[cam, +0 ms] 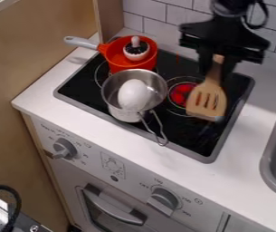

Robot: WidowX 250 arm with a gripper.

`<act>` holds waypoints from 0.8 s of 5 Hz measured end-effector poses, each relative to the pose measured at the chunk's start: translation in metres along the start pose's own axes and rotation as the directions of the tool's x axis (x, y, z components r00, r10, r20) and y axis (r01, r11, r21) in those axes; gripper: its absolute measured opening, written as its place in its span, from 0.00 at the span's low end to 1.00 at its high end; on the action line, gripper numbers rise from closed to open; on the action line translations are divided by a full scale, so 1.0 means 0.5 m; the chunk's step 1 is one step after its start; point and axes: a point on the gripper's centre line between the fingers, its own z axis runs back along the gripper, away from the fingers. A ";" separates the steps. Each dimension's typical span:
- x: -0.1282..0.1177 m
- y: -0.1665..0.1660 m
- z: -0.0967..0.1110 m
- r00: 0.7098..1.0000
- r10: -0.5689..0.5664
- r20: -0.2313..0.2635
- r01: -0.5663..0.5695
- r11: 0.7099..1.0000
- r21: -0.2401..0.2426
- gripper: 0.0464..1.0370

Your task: Move the wooden spatula to the right side of the stove

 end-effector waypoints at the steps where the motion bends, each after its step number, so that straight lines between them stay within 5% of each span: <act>1: -0.010 -0.030 -0.016 1.000 0.022 0.023 -0.022 1.000 0.019 0.24; 4: -0.062 -0.089 -0.079 0.989 0.068 0.131 -0.080 0.993 0.088 0.24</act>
